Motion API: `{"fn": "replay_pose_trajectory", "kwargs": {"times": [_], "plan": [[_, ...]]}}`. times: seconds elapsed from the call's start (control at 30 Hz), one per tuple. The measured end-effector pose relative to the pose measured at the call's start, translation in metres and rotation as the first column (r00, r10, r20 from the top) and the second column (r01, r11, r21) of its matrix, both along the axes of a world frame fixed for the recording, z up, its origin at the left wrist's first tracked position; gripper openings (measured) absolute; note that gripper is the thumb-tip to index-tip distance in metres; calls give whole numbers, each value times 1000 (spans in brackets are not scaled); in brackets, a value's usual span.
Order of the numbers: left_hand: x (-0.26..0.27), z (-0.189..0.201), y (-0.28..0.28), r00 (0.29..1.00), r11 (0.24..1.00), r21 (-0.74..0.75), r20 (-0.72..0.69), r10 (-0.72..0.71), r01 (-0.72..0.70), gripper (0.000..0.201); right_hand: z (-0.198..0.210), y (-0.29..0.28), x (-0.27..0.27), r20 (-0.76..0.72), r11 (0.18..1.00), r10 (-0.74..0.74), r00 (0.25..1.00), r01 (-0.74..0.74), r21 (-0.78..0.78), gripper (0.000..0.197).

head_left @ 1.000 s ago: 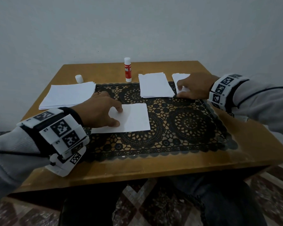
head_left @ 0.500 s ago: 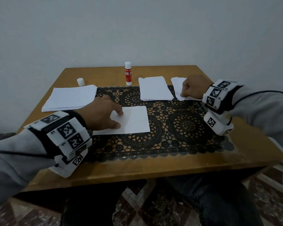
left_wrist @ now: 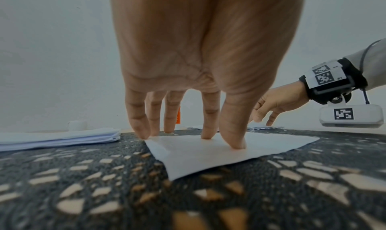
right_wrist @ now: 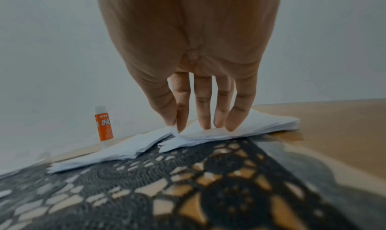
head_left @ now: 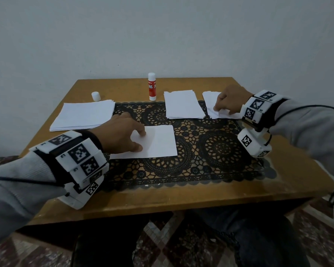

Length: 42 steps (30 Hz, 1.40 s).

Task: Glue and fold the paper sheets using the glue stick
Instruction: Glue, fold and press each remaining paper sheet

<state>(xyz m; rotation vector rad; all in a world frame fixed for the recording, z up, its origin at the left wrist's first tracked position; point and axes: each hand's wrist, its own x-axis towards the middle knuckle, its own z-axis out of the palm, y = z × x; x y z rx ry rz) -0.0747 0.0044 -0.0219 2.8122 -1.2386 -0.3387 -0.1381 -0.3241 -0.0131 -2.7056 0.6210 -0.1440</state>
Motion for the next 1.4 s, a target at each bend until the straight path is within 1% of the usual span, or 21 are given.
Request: {"fn": "replay_pose_trajectory", "kwargs": {"times": [0.07,0.2,0.27,0.47,0.67,0.77,0.8,0.87,0.97,1.03,1.13,1.2,1.27,1.33,1.37,1.4], "plan": [[0,0,0,1000,1000,-1,1,0,0,46,2,1,2,-5,999,-32,999,32,2,18],[1,-1,0,1000,1000,2,5,-3,3,46,3,5,4,-19,995,-99,995,99,11,31],[1,-1,0,1000,1000,5,5,-4,4,46,4,6,5,-27,992,-126,992,127,18,34],[1,-1,0,1000,1000,0,11,-13,13,46,6,5,4,-19,987,-136,991,137,81,20],[2,-1,1,1000,1000,-8,14,-22,22,46,8,4,8,-36,993,-102,994,104,62,21],[1,-1,1,1000,1000,-7,19,-18,18,46,6,-1,4,-37,984,-141,989,144,109,11],[0,-1,0,1000,1000,-5,20,-13,13,46,6,-2,3,-32,983,-143,989,146,108,10],[0,-1,0,1000,1000,-4,26,-9,9,47,5,0,1,-25,988,-137,990,139,73,12],[-1,-2,-1,999,1000,-2,36,4,-4,46,6,6,-1,5,991,-113,994,113,-77,11],[-2,-2,-2,998,1000,-7,51,25,-24,43,6,9,-2,28,984,-112,993,115,-140,9],[-5,0,-5,996,1000,-11,84,30,-29,38,10,10,-5,119,979,-136,984,152,-136,8],[-5,1,-5,995,1000,-16,102,13,-11,36,14,10,-7,167,976,-147,975,170,-137,13],[-6,2,-6,994,999,-35,107,0,3,32,18,9,-8,198,976,-130,972,160,-147,14],[-7,3,-7,995,998,-58,96,5,0,31,21,8,-10,241,975,-108,964,150,-164,6],[-9,4,-7,996,998,-66,95,7,0,30,23,8,-11,273,973,-91,958,144,-182,6],[-10,4,-7,995,997,-71,99,7,0,30,24,9,-12,300,969,-77,951,143,-203,10]]}}
